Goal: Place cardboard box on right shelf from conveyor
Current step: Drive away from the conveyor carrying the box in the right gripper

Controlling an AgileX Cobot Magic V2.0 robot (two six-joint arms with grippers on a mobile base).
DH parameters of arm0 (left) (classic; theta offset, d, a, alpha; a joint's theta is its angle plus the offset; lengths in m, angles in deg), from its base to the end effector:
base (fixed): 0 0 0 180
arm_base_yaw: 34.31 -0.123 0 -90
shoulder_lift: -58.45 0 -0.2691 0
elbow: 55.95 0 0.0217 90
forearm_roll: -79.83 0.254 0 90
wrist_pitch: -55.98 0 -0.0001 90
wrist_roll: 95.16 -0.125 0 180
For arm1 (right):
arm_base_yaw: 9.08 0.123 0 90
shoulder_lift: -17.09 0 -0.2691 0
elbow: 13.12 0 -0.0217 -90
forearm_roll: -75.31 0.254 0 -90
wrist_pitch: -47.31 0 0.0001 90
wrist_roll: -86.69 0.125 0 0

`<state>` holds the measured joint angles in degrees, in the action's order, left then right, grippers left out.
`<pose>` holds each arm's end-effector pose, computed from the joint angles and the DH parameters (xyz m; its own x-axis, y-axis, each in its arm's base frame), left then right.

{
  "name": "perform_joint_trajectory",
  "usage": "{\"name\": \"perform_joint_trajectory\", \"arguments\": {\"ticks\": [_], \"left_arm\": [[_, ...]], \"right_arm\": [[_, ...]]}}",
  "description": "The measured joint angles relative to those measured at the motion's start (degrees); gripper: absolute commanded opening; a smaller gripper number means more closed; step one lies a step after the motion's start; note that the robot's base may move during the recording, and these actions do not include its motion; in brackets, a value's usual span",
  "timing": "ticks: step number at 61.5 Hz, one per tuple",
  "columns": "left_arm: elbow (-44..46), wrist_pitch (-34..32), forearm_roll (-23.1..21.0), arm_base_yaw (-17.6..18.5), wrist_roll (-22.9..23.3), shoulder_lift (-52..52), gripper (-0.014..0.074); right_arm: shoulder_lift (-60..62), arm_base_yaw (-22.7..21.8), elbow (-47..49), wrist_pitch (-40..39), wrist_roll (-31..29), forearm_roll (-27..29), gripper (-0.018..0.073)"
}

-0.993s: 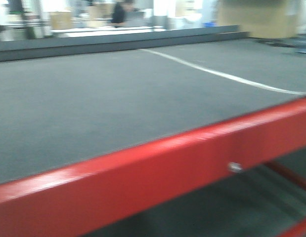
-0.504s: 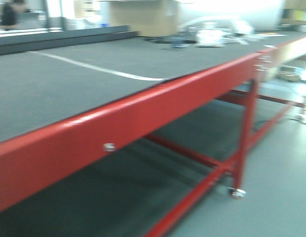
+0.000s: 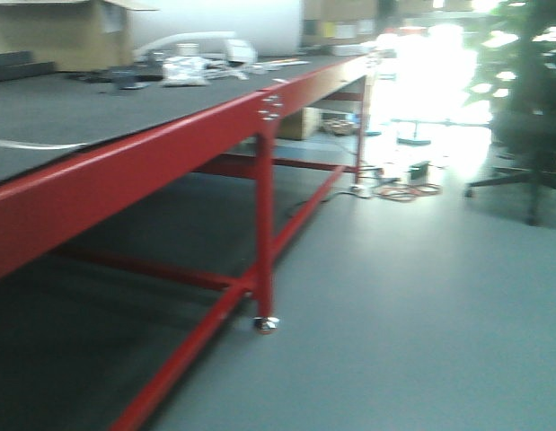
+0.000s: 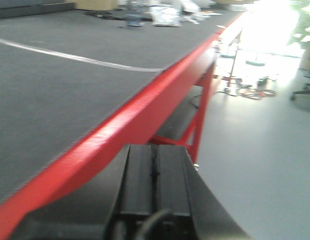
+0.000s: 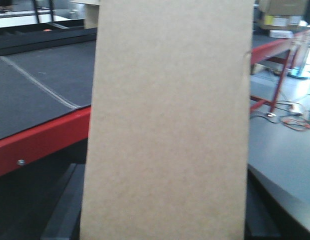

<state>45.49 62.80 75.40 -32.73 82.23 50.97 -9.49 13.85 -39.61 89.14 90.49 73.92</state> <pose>0.1098 -0.0042 0.1909 -0.0506 -0.0298 -0.9983 0.0352 0.9989 -0.0316 0.0688 0.0269 0.4026 -0.0965 0.0115 -0.9953 -0.3705 0.9277 0.0467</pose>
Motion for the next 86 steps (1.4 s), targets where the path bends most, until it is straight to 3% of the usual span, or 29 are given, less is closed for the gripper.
{"name": "perform_joint_trajectory", "arguments": {"ticks": [86], "left_arm": [[0.00,0.00,0.00,0.00,0.00,0.00,-0.0115]], "right_arm": [[0.00,0.00,-0.13,0.12,0.00,0.10,0.0223]]}}
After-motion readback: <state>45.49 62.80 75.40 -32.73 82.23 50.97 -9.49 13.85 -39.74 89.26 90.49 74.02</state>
